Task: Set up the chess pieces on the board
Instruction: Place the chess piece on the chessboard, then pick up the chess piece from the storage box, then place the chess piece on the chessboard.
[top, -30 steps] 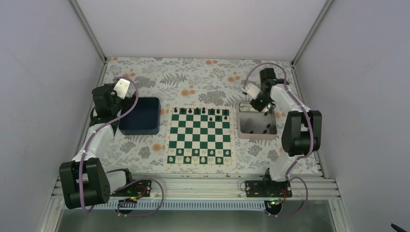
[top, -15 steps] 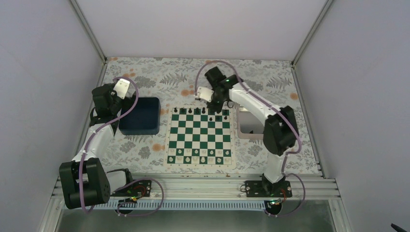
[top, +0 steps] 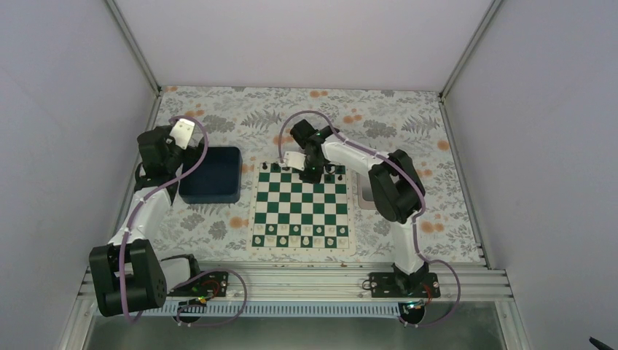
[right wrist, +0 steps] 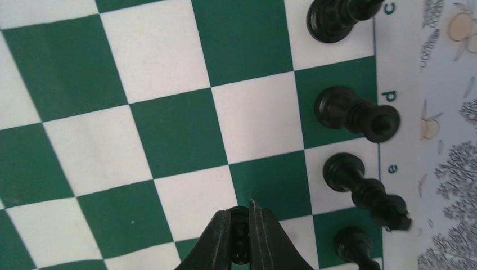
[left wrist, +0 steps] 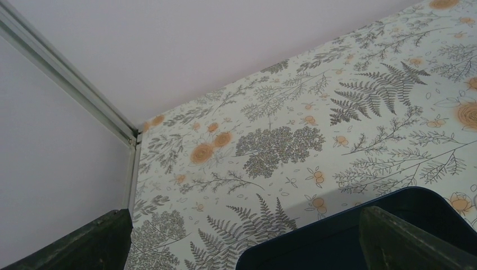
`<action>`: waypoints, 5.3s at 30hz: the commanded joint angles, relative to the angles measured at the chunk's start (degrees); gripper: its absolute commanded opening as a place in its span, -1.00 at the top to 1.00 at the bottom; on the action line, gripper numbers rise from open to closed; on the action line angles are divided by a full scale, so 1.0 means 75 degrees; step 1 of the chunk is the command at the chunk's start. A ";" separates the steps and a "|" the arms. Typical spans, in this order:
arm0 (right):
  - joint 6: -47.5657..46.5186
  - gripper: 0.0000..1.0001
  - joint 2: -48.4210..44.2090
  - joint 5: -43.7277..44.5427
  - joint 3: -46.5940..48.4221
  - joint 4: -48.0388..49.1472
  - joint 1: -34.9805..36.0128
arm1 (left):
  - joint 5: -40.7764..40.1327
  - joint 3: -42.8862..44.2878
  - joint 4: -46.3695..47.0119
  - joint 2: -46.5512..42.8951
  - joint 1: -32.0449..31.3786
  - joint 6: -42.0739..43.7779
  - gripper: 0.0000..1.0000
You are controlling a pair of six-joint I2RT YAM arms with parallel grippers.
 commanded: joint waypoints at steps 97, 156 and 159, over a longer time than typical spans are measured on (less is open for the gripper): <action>-0.1172 0.20 -0.2229 0.0871 -0.2562 0.1036 -0.5857 | 0.0342 0.0023 -0.0037 -0.0195 0.0093 -0.0029 -1.00; -0.0083 0.87 0.0263 0.0043 0.1603 -0.0862 0.0181 | 0.0263 0.0008 0.0001 -0.0184 0.0099 -0.0028 -1.00; -0.0073 0.87 0.0510 -0.0105 0.1381 -0.0544 0.0203 | 0.0261 -0.0003 0.0015 -0.0187 0.0106 -0.0011 -1.00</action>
